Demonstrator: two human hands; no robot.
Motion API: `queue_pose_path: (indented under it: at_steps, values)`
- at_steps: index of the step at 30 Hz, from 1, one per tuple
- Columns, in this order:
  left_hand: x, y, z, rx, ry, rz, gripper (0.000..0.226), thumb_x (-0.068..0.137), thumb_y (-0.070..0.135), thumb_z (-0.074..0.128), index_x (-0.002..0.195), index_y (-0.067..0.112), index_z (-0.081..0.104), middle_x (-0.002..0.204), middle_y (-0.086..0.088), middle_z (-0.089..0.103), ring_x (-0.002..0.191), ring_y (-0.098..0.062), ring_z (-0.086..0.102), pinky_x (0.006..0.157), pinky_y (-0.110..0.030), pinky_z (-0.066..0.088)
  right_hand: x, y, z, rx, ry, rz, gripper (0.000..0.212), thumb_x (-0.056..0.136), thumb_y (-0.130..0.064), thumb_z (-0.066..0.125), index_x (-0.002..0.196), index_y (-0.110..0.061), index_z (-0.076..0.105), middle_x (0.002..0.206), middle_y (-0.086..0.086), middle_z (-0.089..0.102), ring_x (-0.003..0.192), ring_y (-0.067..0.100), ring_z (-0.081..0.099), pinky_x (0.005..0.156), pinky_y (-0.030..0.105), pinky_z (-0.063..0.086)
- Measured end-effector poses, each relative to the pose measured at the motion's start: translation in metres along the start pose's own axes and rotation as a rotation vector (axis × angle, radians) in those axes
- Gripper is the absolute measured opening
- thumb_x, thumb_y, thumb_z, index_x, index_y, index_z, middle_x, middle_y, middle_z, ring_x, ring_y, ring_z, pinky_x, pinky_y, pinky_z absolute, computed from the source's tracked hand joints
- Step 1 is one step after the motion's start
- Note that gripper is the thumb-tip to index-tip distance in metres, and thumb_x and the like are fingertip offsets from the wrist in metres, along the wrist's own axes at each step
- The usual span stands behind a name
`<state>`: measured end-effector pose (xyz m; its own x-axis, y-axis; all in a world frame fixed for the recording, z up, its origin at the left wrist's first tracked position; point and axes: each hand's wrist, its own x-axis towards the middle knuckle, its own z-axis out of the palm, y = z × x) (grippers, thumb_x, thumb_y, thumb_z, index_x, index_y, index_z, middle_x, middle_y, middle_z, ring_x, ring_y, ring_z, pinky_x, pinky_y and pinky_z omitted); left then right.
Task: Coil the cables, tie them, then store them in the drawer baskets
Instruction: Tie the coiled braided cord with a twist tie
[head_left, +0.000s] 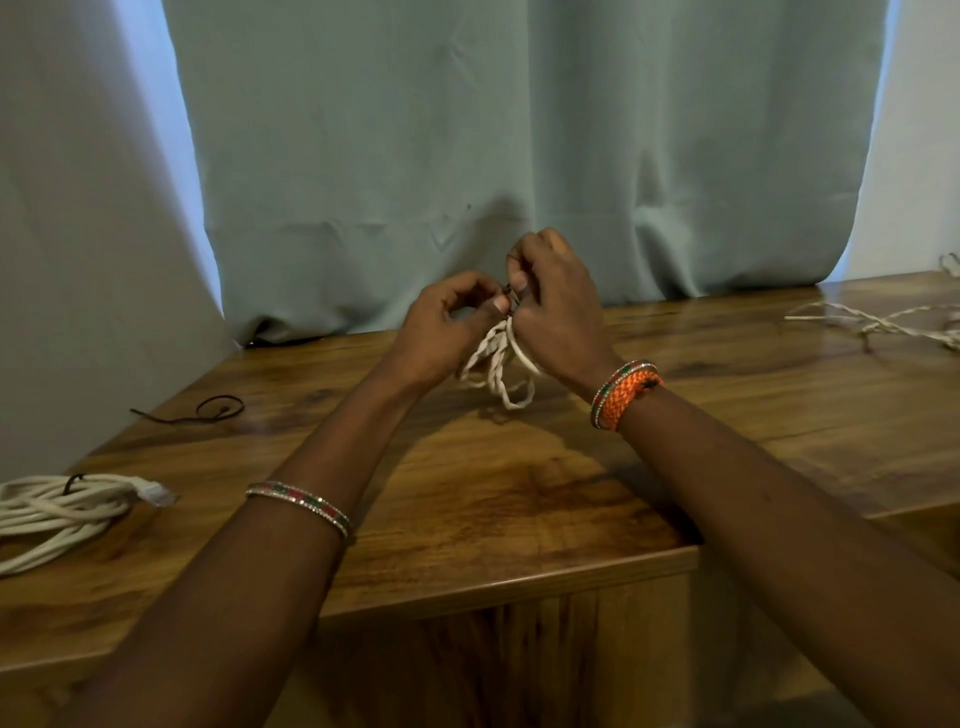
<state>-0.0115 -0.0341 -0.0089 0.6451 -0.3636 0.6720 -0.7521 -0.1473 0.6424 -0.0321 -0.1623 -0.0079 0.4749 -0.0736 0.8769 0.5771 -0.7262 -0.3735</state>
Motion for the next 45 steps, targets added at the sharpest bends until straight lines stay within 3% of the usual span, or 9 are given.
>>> queue_pose_path:
  at_steps: [6,15,22,28,31,35,38,42,45]
  values:
    - [0.001,0.003,-0.012,-0.094,-0.094,-0.199,0.019,0.093,0.014,0.049,0.079,0.023,0.057,0.058,0.014,0.056,0.048,0.0,0.049,0.05,-0.016,0.04,0.003,0.0,0.002,-0.041,0.009,-0.027,0.007,0.074,-0.006,0.045,0.077,-0.011,0.05,0.085,0.002,0.049,0.068,0.02,0.049,0.058,0.043,0.045]
    - [-0.001,-0.003,-0.012,-0.437,-0.142,-0.314,0.018,0.088,0.004,0.054,0.093,0.013,0.068,0.078,0.003,0.072,0.074,-0.008,0.067,0.072,-0.019,0.052,0.003,-0.005,-0.002,0.14,-0.018,-0.018,0.013,0.064,-0.011,0.042,0.074,-0.005,0.048,0.082,0.004,0.048,0.072,0.023,0.051,0.061,0.049,0.046]
    - [0.0,-0.003,-0.021,-0.033,-0.083,-0.165,0.018,0.085,0.003,0.063,0.085,0.019,0.071,0.066,0.012,0.071,0.063,-0.003,0.061,0.059,-0.012,0.045,0.0,-0.004,0.001,0.149,0.032,-0.006,0.012,0.071,0.004,0.043,0.077,-0.003,0.051,0.082,0.008,0.051,0.071,0.021,0.049,0.062,0.047,0.046]
    - [-0.002,-0.009,-0.007,0.163,0.102,-0.052,0.009,0.082,0.021,0.071,0.087,0.014,0.074,0.074,-0.007,0.072,0.061,-0.009,0.06,0.061,-0.027,0.048,0.001,-0.005,0.013,0.528,-0.037,0.356,0.026,0.093,0.005,0.036,0.077,-0.013,0.044,0.078,0.005,0.065,0.065,0.009,0.061,0.058,0.024,0.05]
    - [-0.003,-0.003,-0.002,-0.047,0.032,-0.136,0.015,0.084,0.017,0.068,0.091,0.005,0.073,0.073,-0.002,0.071,0.064,-0.002,0.061,0.06,-0.015,0.045,0.006,-0.003,0.003,0.775,-0.022,0.544,0.029,0.098,0.001,0.031,0.076,-0.013,0.042,0.067,0.004,0.063,0.046,0.007,0.056,0.046,0.019,0.043]
    - [0.002,-0.001,-0.007,-0.241,-0.022,-0.213,0.012,0.089,0.008,0.057,0.084,0.006,0.068,0.082,-0.011,0.068,0.079,-0.015,0.061,0.076,-0.024,0.048,0.007,-0.008,-0.002,0.966,-0.054,0.634,0.032,0.098,0.004,0.029,0.074,-0.013,0.043,0.056,-0.001,0.059,0.039,0.004,0.054,0.036,0.013,0.033]
    - [-0.001,0.001,-0.014,-0.484,-0.153,-0.338,0.02,0.088,0.005,0.046,0.08,0.009,0.063,0.072,-0.001,0.069,0.07,-0.011,0.063,0.07,-0.024,0.049,0.01,-0.014,-0.001,1.025,-0.064,0.659,0.031,0.098,0.002,0.032,0.075,-0.014,0.045,0.059,-0.001,0.057,0.04,0.005,0.05,0.033,0.012,0.032]
    - [-0.004,0.003,-0.022,-0.661,-0.267,-0.419,0.02,0.076,0.018,0.055,0.074,0.016,0.074,0.082,-0.002,0.071,0.078,-0.014,0.066,0.088,-0.037,0.047,0.012,-0.019,-0.006,1.206,-0.125,0.681,0.029,0.098,0.002,0.032,0.077,-0.012,0.046,0.063,0.0,0.066,0.049,0.009,0.061,0.034,0.013,0.04]
    - [-0.005,0.005,-0.018,-0.732,-0.302,-0.46,0.023,0.075,0.023,0.052,0.072,0.017,0.074,0.078,0.001,0.071,0.073,-0.012,0.067,0.077,-0.031,0.054,0.012,-0.021,-0.007,1.304,-0.162,0.68,0.03,0.097,0.006,0.029,0.077,-0.012,0.045,0.059,-0.001,0.063,0.053,0.011,0.063,0.034,0.013,0.04]
